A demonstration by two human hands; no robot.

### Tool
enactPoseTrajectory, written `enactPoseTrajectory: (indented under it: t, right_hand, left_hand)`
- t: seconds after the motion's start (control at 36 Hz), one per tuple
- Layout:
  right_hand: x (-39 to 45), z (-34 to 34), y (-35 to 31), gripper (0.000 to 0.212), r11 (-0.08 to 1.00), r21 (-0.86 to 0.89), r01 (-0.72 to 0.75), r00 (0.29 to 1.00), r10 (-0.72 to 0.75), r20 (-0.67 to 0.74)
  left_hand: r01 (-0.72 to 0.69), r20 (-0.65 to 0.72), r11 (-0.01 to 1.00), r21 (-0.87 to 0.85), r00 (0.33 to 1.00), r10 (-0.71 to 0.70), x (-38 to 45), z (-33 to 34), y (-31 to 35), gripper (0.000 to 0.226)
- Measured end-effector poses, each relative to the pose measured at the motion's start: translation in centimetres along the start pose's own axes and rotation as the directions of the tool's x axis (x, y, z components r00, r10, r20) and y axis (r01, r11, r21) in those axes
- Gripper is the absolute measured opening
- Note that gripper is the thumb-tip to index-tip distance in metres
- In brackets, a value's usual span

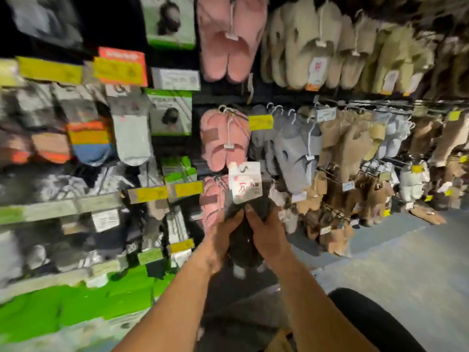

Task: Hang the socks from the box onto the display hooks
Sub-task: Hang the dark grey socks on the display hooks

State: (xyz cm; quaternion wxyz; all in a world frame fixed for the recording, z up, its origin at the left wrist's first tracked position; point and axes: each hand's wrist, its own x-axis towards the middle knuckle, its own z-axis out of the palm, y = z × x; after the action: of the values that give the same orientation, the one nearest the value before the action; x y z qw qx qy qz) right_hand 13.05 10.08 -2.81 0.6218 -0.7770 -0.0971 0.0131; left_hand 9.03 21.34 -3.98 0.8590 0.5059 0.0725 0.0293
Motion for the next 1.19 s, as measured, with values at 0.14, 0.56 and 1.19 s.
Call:
enactPoseTrajectory:
  t: [0.14,0.56,1.19]
  right_hand:
    - [-2.8,8.1,-4.3,0.063,0.998,-0.027,0.060,0.985,-0.055,0.166]
    - [-22.0,38.4,-15.5,0.069,0.986,0.144,0.080,0.794,-0.151,0.589]
    - [-48.3,77.8,-26.2,0.036,0.946,0.321,0.035,0.206,-0.321,0.924]
  left_hand:
    - [-0.146,-0.069,0.987,0.068,0.986,0.151,-5.5,-6.9,4.6,0.054]
    - [-0.374,-0.519,0.900,0.225,0.735,0.436,-30.8,-30.6,17.6,0.041]
    - [-0.411,-0.824,0.782,0.468,0.117,0.555,-61.6,-61.2,29.9,0.041]
